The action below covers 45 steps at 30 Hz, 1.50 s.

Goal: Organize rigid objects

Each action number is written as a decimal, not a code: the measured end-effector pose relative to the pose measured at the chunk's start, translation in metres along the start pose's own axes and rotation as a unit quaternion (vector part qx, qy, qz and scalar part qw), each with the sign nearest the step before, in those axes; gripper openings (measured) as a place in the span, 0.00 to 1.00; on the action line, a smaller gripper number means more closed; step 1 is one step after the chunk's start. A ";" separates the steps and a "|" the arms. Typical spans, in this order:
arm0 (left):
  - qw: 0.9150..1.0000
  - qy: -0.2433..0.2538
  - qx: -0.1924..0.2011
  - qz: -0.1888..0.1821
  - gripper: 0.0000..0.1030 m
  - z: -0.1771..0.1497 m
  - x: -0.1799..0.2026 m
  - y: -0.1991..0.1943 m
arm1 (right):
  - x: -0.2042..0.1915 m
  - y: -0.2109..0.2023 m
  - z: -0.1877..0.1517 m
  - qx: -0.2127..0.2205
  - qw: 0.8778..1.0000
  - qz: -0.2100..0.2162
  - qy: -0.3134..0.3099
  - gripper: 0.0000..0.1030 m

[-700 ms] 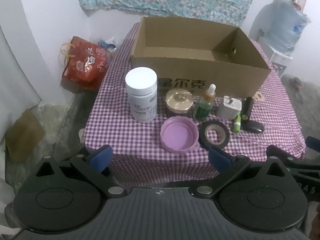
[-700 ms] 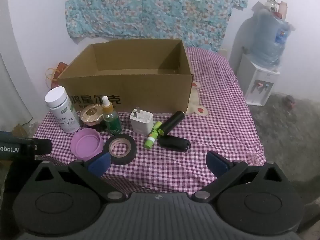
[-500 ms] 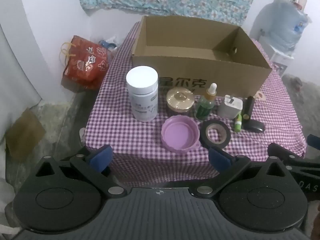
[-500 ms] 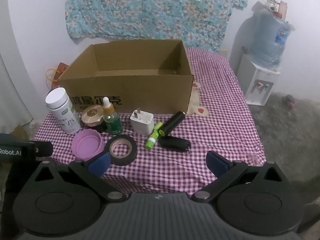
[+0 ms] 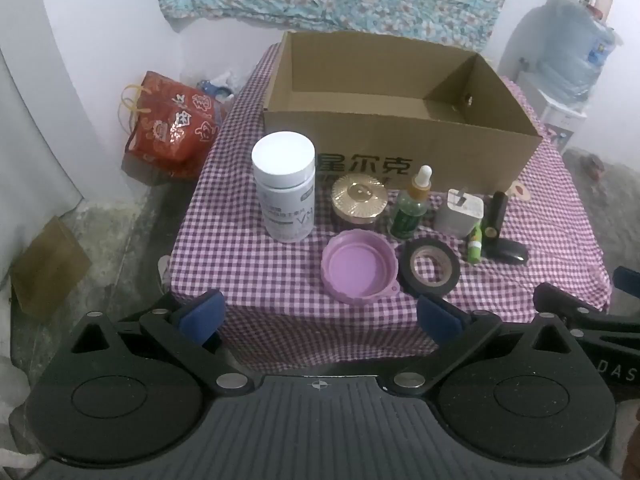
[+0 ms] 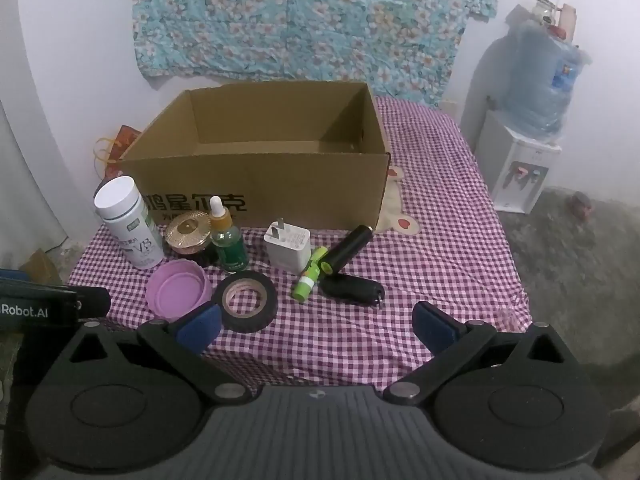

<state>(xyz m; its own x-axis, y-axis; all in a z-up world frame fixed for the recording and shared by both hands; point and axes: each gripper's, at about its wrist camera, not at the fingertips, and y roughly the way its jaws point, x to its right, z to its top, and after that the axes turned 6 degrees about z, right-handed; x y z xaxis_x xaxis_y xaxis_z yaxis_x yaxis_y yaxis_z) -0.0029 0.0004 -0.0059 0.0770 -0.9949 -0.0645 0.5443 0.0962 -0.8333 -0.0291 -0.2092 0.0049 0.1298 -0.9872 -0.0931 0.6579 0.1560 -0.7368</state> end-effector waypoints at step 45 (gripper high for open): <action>1.000 0.001 0.000 0.003 1.00 0.005 -0.003 -0.006 | -0.004 -0.004 0.003 0.000 1.000 0.003 -0.004 1.00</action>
<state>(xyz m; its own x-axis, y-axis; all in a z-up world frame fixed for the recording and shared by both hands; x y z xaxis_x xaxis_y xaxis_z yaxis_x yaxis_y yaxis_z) -0.0026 0.0027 0.0017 0.0783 -0.9944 -0.0712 0.5443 0.1025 -0.8326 -0.0299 -0.2061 0.0097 0.1389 -0.9860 -0.0919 0.6566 0.1611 -0.7368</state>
